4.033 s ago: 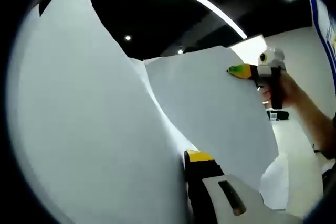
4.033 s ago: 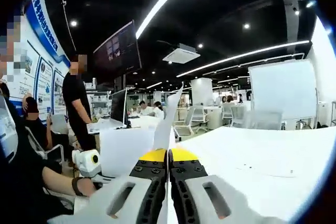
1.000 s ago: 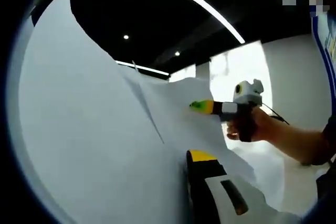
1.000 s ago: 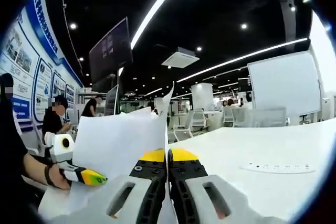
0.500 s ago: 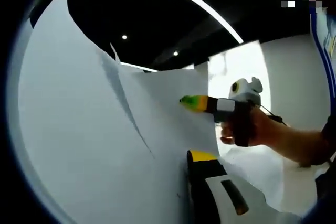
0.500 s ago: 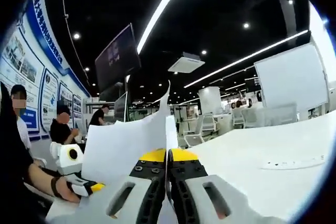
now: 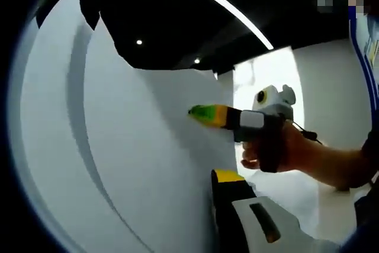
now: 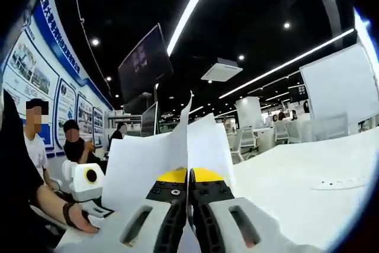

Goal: Organize the stack of printing papers by aligning and flattening the scattered papers on the table

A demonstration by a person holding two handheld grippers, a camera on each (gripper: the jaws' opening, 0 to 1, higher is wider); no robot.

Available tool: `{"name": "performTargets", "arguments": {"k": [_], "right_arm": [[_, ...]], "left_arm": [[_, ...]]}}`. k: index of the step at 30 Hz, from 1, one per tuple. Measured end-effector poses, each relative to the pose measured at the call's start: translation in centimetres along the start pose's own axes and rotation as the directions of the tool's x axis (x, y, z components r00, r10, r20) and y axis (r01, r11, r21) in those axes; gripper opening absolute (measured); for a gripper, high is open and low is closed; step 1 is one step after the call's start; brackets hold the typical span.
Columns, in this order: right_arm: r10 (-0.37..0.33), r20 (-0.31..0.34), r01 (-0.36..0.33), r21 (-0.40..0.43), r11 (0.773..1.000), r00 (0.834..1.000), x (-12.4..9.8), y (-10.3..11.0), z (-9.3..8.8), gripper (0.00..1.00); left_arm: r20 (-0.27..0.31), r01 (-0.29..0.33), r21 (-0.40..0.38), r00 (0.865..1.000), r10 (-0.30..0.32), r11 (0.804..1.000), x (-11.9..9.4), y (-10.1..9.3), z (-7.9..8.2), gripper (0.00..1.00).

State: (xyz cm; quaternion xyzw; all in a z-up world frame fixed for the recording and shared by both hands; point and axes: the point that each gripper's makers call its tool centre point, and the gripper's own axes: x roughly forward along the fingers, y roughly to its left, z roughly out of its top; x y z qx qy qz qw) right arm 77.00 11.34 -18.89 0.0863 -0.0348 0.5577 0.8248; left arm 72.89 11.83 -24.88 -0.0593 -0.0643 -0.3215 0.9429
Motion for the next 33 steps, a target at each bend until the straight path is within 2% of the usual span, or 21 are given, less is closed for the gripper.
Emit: {"name": "performTargets", "arguments": {"k": [10,15,20,33], "right_arm": [[0.022,0.017,-0.022,-0.021,1.0,1.0,0.2,0.8,0.3,0.0],[0.029,0.025,-0.029,-0.004,1.0,0.999,0.2,0.9,0.4,0.0],[0.045,0.023,-0.044,-0.032,0.999,0.999,0.5,1.6,0.4,0.0],[0.057,0.057,-0.055,-0.03,0.998,0.997,0.5,1.9,1.2,0.0]], "left_arm": [[-0.001,-0.001,0.001,1.0,0.001,1.0,0.0,-0.1,-0.1,0.15],[-0.001,0.001,-0.002,1.0,-0.001,1.0,0.0,-0.1,-0.1,0.15],[-0.005,0.001,-0.003,1.0,-0.001,1.0,0.1,-0.1,-0.2,0.16],[-0.005,0.005,0.005,1.0,-0.005,1.0,0.1,-0.1,-0.2,0.15]]}}
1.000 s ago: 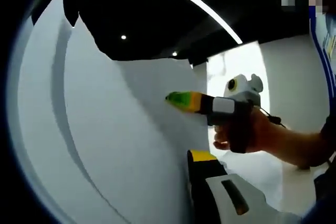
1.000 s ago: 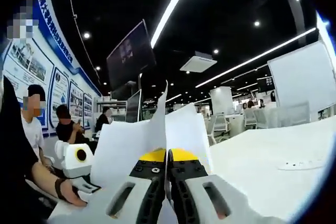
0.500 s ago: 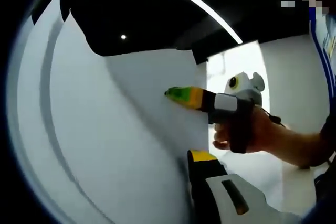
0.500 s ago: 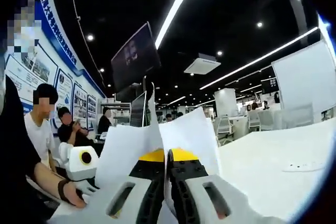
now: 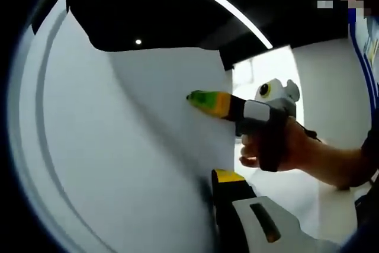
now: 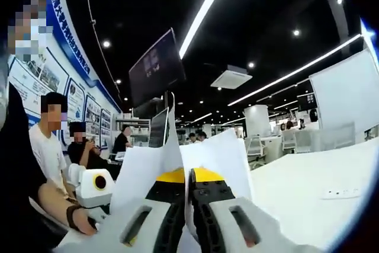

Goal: Organize the stack of printing papers by aligning and flattening the scattered papers on the table

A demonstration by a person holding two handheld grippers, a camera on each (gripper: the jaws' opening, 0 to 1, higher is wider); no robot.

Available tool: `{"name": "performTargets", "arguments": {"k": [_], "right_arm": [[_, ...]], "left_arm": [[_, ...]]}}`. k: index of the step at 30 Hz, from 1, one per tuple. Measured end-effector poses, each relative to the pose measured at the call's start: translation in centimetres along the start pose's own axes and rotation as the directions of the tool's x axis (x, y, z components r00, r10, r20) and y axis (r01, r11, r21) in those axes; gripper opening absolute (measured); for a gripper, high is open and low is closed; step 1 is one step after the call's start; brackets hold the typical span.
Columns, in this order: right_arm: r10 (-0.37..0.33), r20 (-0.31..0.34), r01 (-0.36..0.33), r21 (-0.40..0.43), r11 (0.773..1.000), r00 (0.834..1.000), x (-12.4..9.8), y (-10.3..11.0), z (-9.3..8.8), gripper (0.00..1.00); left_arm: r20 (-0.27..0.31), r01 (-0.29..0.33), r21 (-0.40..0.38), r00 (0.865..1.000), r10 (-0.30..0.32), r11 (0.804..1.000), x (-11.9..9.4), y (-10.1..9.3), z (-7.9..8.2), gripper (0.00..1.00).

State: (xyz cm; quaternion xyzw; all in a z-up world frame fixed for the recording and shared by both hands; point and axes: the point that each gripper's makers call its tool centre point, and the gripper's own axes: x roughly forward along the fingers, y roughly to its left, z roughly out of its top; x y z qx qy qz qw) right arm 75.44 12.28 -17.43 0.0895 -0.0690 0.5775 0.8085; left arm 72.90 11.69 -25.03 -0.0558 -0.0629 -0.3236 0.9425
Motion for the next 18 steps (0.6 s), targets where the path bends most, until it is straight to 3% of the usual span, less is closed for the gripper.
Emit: {"name": "performTargets", "arguments": {"k": [12,18], "right_arm": [[-0.004,0.002,0.004,-0.005,1.0,1.0,0.15,0.0,0.03,0.0],[-0.016,0.006,0.016,0.014,1.0,1.0,0.06,-0.3,0.11,0.06]], "left_arm": [[-0.002,-0.008,0.028,1.0,0.009,1.0,0.0,0.27,0.0,0.14],[0.001,-0.003,0.028,1.0,0.003,1.0,0.01,0.23,0.07,0.12]]}}
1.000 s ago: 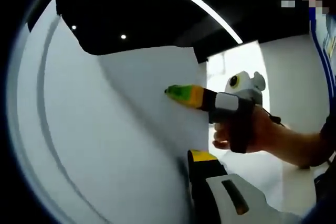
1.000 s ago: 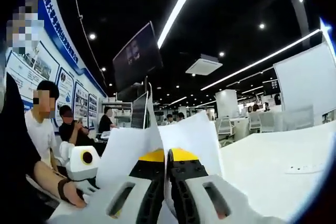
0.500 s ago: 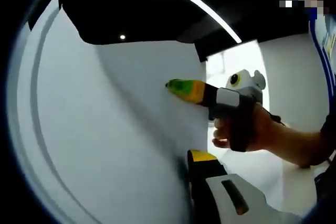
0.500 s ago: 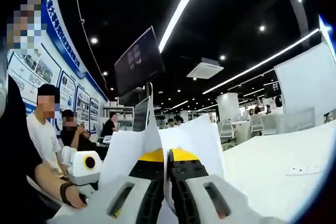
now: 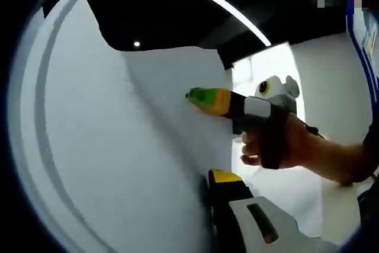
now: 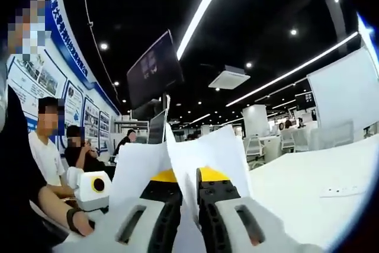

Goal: Organize the stack of printing papers by aligning and flattening the scattered papers on the table

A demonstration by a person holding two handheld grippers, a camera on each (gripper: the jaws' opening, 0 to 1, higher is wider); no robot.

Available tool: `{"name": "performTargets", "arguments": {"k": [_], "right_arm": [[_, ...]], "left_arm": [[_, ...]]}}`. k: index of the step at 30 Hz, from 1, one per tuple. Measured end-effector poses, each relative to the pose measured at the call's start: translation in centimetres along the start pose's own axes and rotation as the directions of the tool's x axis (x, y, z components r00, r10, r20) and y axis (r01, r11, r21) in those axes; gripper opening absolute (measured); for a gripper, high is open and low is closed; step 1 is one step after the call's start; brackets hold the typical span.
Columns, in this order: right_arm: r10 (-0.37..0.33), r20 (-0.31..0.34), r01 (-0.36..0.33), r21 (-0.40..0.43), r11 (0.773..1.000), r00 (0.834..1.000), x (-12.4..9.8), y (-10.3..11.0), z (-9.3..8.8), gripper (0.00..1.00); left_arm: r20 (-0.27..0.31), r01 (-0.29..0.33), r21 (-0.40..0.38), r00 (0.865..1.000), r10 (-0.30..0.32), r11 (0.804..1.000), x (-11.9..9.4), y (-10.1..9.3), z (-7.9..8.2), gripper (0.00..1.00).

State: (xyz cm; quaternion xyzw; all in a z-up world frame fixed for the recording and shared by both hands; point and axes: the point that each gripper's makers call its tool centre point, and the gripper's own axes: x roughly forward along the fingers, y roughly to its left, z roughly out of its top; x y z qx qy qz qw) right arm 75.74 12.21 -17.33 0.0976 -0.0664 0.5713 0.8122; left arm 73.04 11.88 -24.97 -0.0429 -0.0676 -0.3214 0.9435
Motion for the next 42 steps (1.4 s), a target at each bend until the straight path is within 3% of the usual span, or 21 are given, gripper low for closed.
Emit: {"name": "performTargets", "arguments": {"k": [20,42], "right_arm": [[-0.014,0.018,0.013,0.053,0.998,1.0,-0.7,-0.2,0.7,0.21],[-0.115,0.08,0.099,0.186,0.978,0.99,-2.6,-3.1,2.6,0.32]], "left_arm": [[0.009,0.0,0.025,1.0,0.0,1.0,-0.1,-0.4,0.3,0.07],[0.008,-0.004,0.013,1.0,0.003,1.0,-0.1,-0.3,0.3,0.07]]}}
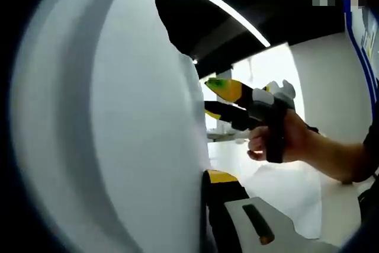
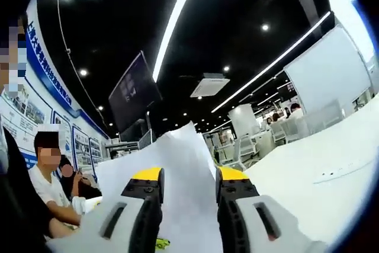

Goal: Organize the stack of printing papers by aligning and flattening the scattered papers on the table

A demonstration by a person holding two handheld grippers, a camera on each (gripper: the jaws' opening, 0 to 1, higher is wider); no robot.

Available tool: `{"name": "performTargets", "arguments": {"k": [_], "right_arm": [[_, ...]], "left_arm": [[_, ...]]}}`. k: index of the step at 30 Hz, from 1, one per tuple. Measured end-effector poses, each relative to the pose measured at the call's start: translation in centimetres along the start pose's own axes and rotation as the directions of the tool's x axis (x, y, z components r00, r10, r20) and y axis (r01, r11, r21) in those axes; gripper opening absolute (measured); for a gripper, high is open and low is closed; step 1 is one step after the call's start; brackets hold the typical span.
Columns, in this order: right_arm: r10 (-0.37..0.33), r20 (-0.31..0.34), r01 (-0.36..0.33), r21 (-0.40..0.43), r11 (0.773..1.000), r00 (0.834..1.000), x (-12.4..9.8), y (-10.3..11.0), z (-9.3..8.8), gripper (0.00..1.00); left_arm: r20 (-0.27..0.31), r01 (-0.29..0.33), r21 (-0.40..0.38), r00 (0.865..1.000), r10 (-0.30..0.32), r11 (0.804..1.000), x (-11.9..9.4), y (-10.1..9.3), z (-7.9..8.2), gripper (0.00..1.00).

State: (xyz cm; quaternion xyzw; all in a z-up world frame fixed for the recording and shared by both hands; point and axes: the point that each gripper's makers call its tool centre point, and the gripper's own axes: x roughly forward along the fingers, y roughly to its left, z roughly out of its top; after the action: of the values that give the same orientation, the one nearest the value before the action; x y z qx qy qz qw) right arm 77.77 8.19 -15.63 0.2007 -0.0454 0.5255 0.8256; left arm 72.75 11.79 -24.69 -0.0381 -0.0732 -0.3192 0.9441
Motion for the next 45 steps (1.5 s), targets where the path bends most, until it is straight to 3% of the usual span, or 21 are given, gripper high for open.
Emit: {"name": "performTargets", "arguments": {"k": [12,28,37,45], "right_arm": [[-0.028,-0.015,0.028,0.009,1.0,1.0,-0.2,-0.5,0.0,0.48],[-0.134,-0.019,0.134,-0.003,0.991,0.991,-2.3,-2.4,0.8,0.73],[-0.182,-0.058,0.178,-0.06,0.982,0.982,-3.4,-3.1,0.3,0.77],[-0.212,-0.058,0.21,-0.046,0.977,0.976,-5.0,-3.9,0.4,0.77]], "left_arm": [[-0.002,-0.007,0.0,1.0,0.007,1.0,-0.1,0.2,0.0,0.07],[-0.008,-0.019,-0.002,1.0,0.019,1.0,0.0,0.4,-0.2,0.08],[-0.011,-0.023,-0.003,1.0,0.023,1.0,0.0,0.5,-0.3,0.08],[-0.012,-0.026,-0.002,1.0,0.026,1.0,-0.1,0.5,-0.4,0.08]]}}
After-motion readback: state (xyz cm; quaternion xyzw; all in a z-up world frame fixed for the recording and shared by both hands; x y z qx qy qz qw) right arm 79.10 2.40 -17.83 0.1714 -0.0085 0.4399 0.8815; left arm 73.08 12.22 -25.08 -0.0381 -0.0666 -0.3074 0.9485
